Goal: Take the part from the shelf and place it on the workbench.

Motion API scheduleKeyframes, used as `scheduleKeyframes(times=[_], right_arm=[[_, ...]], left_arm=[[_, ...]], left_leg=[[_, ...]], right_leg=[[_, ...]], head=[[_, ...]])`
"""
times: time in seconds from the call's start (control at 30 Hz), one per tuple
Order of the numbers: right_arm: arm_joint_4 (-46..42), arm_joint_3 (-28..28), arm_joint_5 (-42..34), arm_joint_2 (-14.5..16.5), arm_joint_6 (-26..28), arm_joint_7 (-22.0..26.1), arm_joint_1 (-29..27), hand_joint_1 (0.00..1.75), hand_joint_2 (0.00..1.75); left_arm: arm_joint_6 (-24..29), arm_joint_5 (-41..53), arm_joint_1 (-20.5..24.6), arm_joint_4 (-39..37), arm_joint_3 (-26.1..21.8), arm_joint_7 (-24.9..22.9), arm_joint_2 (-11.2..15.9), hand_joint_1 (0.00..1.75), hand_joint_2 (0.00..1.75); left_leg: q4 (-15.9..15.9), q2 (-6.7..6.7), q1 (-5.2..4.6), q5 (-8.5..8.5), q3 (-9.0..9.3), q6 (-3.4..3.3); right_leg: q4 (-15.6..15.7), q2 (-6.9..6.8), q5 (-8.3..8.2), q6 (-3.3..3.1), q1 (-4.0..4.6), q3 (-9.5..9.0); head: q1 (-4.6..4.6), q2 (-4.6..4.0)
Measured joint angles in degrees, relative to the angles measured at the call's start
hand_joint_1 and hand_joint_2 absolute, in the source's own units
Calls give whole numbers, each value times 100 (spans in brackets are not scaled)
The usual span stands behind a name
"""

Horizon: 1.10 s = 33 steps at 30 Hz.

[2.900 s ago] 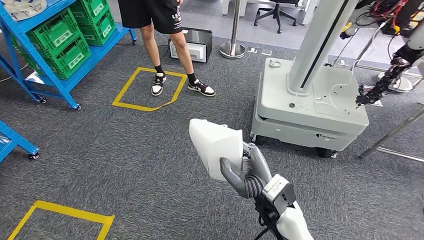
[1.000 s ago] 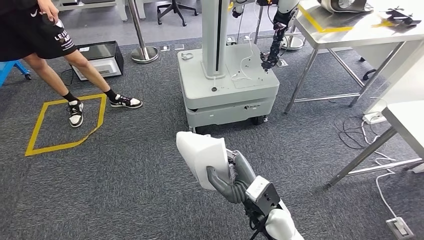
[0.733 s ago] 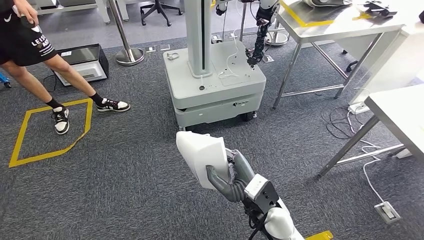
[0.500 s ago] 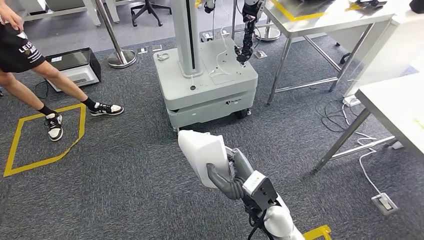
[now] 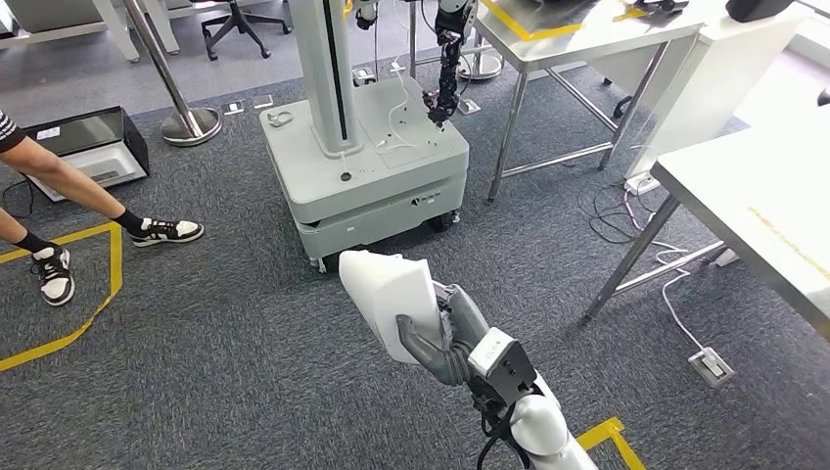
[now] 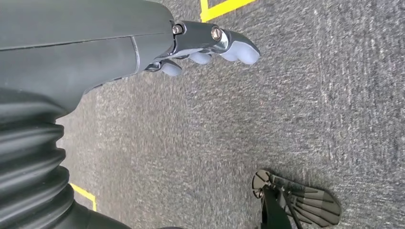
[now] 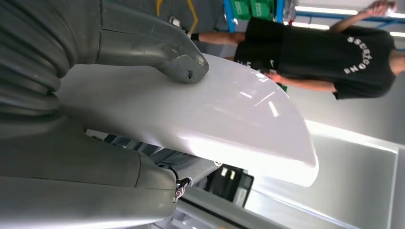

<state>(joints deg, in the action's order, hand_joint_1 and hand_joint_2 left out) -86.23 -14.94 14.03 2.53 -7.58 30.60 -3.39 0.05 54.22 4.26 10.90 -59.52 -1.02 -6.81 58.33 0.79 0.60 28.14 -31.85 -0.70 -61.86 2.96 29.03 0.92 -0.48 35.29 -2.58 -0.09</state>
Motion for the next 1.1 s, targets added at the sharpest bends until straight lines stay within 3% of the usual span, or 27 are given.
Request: scheduleKeyframes(times=[0.07,0.13,0.17,0.2,0.27,0.33,0.4,0.43,0.5,0.57,0.63,0.67,0.7,0.73,0.8,0.87,0.97,1.03,1.1], right_arm=[[0,15,58,1,-37,1,61,175,175],[-1,44,117,3,-115,25,43,175,175],[-3,61,133,7,-157,43,25,175,175],[-6,81,141,10,-186,57,13,175,175],[-14,138,120,26,-231,62,11,175,175],[-22,193,70,53,-293,26,21,175,175],[-32,243,36,74,-378,-24,18,175,175],[-44,266,28,83,-410,-46,6,175,175],[-70,293,11,109,-437,-78,-14,175,175],[-80,298,-2,142,-420,-100,-29,175,175],[-79,299,12,156,-385,-114,-49,175,175],[-79,299,24,159,-363,-117,-57,175,175],[-79,299,35,164,-346,-118,-60,175,175],[-79,299,44,172,-332,-118,-60,175,175],[-79,301,54,185,-316,-119,-57,175,175],[-79,301,63,192,-313,-119,-57,175,175],[-80,302,73,199,-313,-126,-60,175,175],[-83,302,68,201,-314,-135,-44,175,175],[-83,301,57,203,-321,-149,-39,175,175]], left_arm=[[0,11,9,1,0,-41,1,0,175],[-4,32,9,1,0,-82,5,0,175],[-8,42,10,1,0,-101,7,0,175],[-13,50,11,1,0,-115,8,0,175],[-19,53,15,2,0,-122,9,0,175],[-18,52,20,4,0,-111,18,0,175],[-18,52,39,5,0,-104,26,0,175],[-19,53,51,5,0,-104,30,0,175],[-19,54,64,4,0,-104,37,0,175],[-19,51,51,1,0,-91,43,0,175],[-18,43,30,-2,-1,-67,50,0,175],[-18,38,24,-2,-1,-55,56,0,175],[-18,35,21,-2,-2,-46,61,0,175],[-18,33,20,-1,-2,-41,65,0,175],[-19,31,25,-2,-2,-35,69,0,175],[-19,31,28,-3,-2,-40,67,0,175],[-19,31,24,-3,-2,-70,64,0,175],[-14,31,21,-2,-3,-87,67,0,175],[-5,31,11,-2,-5,-116,74,0,175]], left_leg=[[1,-114,-16,3,1,-47],[16,-237,-29,16,-1,-63],[27,-299,-31,25,-1,-62],[42,-359,-32,38,1,-56],[77,-462,-46,72,10,-20],[95,-540,-64,103,23,37],[84,-615,-63,115,46,96],[96,-602,-54,133,49,130],[332,-408,-37,315,-44,195],[987,-172,-24,678,-335,238],[1570,-110,-18,871,-606,257],[1592,-105,-14,807,-623,260],[1391,-100,-8,640,-535,258],[1016,-74,3,418,-365,256],[329,48,17,153,-54,238],[111,117,8,124,33,184],[80,35,-3,67,27,56],[50,-33,1,40,24,-17],[51,-105,-18,40,10,-48]], right_leg=[[-723,-186,337,31,1,349],[-1249,-226,481,49,-2,614],[-1205,-240,398,48,-2,595],[-932,-279,233,40,0,455],[-136,-488,-80,3,23,35],[272,-606,-173,-50,53,-169],[304,-512,-187,-109,68,-155],[326,-472,-206,-142,61,-159],[372,-399,-249,-206,29,-172],[383,-326,-267,-235,12,-167],[380,-237,-270,-241,12,-159],[376,-192,-270,-239,10,-160],[370,-149,-269,-234,6,-165],[359,-111,-265,-223,1,-170],[324,-47,-257,-171,8,-151],[311,4,-276,-98,13,-111],[267,0,-256,-4,-4,-63],[-170,-131,10,34,-4,139],[-922,-218,359,54,-1,488]], head=[[-9,0],[-9,0],[-9,0],[-9,0],[-7,0],[-3,0],[-2,0],[-3,0],[4,0],[14,0],[15,0],[16,0],[16,0],[16,0],[18,0],[20,0],[19,0],[13,0],[10,0]])
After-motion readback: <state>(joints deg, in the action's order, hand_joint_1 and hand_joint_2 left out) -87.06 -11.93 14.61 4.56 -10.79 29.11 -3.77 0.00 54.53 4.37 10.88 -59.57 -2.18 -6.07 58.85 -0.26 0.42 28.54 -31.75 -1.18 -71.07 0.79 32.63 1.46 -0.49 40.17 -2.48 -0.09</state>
